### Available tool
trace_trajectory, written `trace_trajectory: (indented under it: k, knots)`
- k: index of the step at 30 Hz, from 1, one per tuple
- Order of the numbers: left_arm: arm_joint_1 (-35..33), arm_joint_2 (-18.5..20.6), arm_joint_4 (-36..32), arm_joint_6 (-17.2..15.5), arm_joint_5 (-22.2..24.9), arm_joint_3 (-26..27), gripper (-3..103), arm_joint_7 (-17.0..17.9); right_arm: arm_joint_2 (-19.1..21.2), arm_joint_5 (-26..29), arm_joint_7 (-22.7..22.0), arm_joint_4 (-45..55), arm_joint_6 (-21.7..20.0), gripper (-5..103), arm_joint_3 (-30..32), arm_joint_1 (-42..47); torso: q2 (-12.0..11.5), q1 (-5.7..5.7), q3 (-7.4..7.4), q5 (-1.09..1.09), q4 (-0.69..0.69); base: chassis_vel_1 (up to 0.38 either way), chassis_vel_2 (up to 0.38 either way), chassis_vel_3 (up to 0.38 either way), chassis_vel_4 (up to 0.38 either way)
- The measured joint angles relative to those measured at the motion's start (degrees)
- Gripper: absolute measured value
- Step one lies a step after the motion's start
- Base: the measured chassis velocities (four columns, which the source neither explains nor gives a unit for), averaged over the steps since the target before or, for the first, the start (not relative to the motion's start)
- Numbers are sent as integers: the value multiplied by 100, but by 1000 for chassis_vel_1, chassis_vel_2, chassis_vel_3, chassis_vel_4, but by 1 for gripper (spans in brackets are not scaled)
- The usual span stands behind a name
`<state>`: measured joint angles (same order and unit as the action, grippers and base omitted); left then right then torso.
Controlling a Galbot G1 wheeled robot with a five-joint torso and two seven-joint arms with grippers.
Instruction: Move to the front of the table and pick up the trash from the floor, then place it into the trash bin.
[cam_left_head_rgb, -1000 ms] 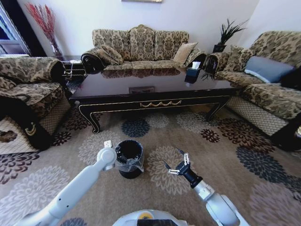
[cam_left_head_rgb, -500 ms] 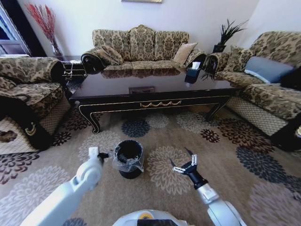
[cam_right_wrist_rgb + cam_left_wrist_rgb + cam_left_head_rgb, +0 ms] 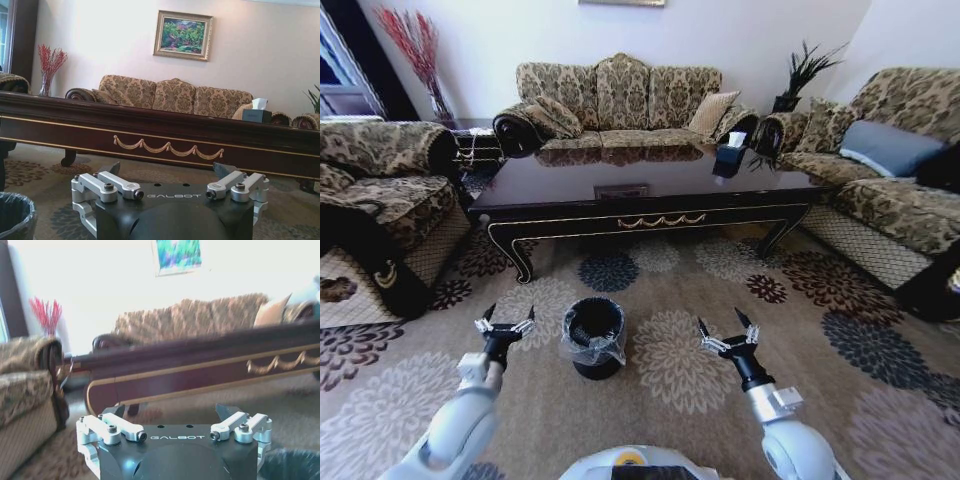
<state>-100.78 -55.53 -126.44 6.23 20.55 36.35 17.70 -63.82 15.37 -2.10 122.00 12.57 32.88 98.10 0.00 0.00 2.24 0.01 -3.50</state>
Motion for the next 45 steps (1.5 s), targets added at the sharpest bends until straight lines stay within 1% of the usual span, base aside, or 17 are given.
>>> trace_trajectory:
  k: [2, 3, 4, 5, 7, 8, 9, 13, 20, 23, 27, 45]
  knots:
    - [-231, -113, -78, 217, -91, 105, 100, -159, -8, 69, 44, -1, 12, 100, 13, -7, 0, 0, 0, 0, 0, 0, 0, 0, 0]
    - [-477, -254, -131, 399, -125, 218, 100, -328, -59, 116, 84, 28, 13, 100, 30, 27, 0, 0, 0, 0, 0, 0, 0, 0, 0]
    - [-477, -254, -131, 399, -125, 218, 100, -328, -59, 116, 84, 28, 13, 100, 30, 27, 0, 0, 0, 0, 0, 0, 0, 0, 0]
    - [-617, -352, -134, 519, -147, 308, 100, -441, -98, 113, 111, 36, 13, 100, 39, 52, 0, 0, 0, 0, -1, 0, 0, 0, 0]
    - [-745, -444, -112, 639, -153, 407, 100, -546, -123, 84, 140, 36, 17, 100, 54, 69, 0, 0, 0, 0, -2, 0, 0, 0, 0]
    - [-892, -559, -53, 779, -133, 565, 100, -667, -133, 35, 177, 21, 35, 100, 72, 89, 0, 0, 0, -1, -1, 0, 0, 0, 0]
    - [-892, -559, -53, 779, -133, 565, 100, -667, -133, 35, 177, 21, 35, 100, 72, 89, 0, 0, 0, -1, -1, 0, 0, 0, 0]
    - [-1195, -752, 41, 1087, -11, 828, 100, -907, -118, -55, 312, -33, 114, 100, 183, 136, 0, 0, 0, -1, 0, 0, 0, 0, 0]
    - [-1271, -760, -25, 1136, 31, 767, 100, -954, -117, -53, 397, -80, 114, 100, 200, 143, 0, 0, 0, -1, -1, 0, 0, 0, 0]
    - [-1310, -782, -62, 1079, -29, 636, 100, -953, -89, 28, 478, -111, 109, 100, 226, 100, 0, 0, 1, 0, -1, 0, 0, 0, 0]
    - [-1315, -787, -67, 1047, -43, 604, 100, -951, -79, 92, 565, -99, 91, 100, 256, 91, 0, 0, 1, -1, 0, 0, 0, 0, 0]
    - [-1295, -781, -70, 1017, -37, 591, 100, -925, -79, 99, 572, -90, 81, 100, 259, 87, 0, 0, 1, -1, -1, 0, 0, 0, 0]
